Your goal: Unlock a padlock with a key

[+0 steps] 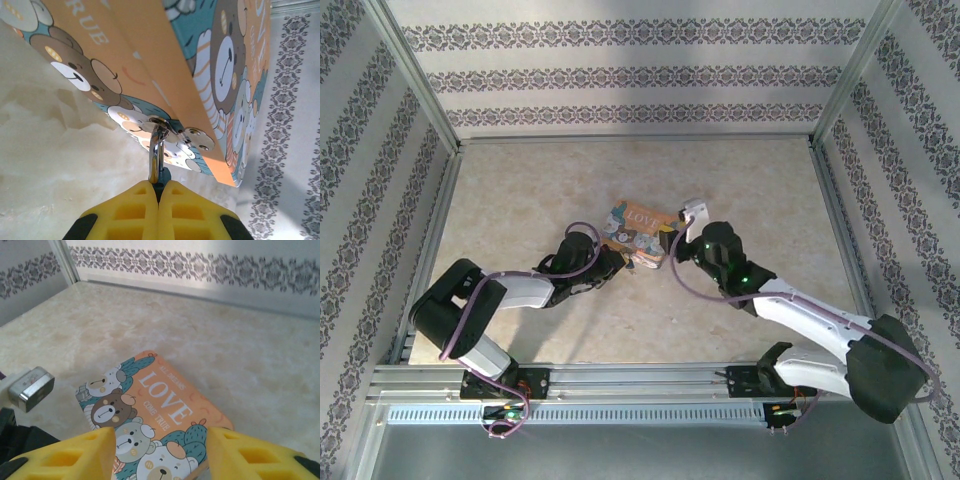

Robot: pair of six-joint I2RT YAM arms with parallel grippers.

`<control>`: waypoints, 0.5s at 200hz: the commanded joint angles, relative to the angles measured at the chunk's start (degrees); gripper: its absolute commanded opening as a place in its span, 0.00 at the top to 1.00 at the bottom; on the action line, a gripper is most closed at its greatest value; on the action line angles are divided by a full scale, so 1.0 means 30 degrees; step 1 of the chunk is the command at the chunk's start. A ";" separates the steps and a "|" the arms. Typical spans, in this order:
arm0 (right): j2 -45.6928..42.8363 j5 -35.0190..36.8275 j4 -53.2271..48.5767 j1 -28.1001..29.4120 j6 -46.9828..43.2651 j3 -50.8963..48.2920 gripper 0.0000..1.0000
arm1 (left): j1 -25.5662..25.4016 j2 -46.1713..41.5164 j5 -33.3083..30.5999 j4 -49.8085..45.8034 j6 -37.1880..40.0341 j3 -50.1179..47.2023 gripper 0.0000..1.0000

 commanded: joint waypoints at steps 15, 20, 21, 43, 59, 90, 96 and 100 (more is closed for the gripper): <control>0.0684 -0.5352 -0.3607 -0.2104 0.5484 0.1467 0.41 | -0.0521 -0.1032 -0.0774 -0.3309 0.2369 0.1207 0.96; 0.0955 -0.5859 -0.3699 -0.2293 0.5961 0.1639 0.41 | -0.0558 -0.1065 -0.0861 -0.3631 0.2579 0.1336 0.96; 0.1046 -0.5924 -0.3705 -0.2383 0.6047 0.1673 0.41 | -0.0562 -0.1077 -0.0886 -0.3692 0.2629 0.1360 0.96; 0.2779 -0.7045 -0.4209 -0.2774 0.7411 0.2600 0.41 | -0.0864 -0.1143 -0.1376 -0.5085 0.3580 0.2024 0.96; 0.4142 -0.7637 -0.4326 -0.2778 0.7924 0.3449 0.41 | -0.1101 -0.1124 -0.1812 -0.6153 0.4315 0.2523 0.96; 0.6315 -0.8576 -0.4014 -0.2661 0.8921 0.4952 0.41 | -0.1269 -0.0905 -0.2433 -0.7119 0.5172 0.3063 0.96; 0.6615 -0.8694 -0.3935 -0.2629 0.9014 0.5161 0.41 | -0.1295 -0.0780 -0.2431 -0.7127 0.5248 0.3133 0.96; 0.6782 -0.8735 -0.3895 -0.2586 0.9073 0.5276 0.41 | -0.1298 -0.0679 -0.2403 -0.7113 0.5283 0.3162 0.96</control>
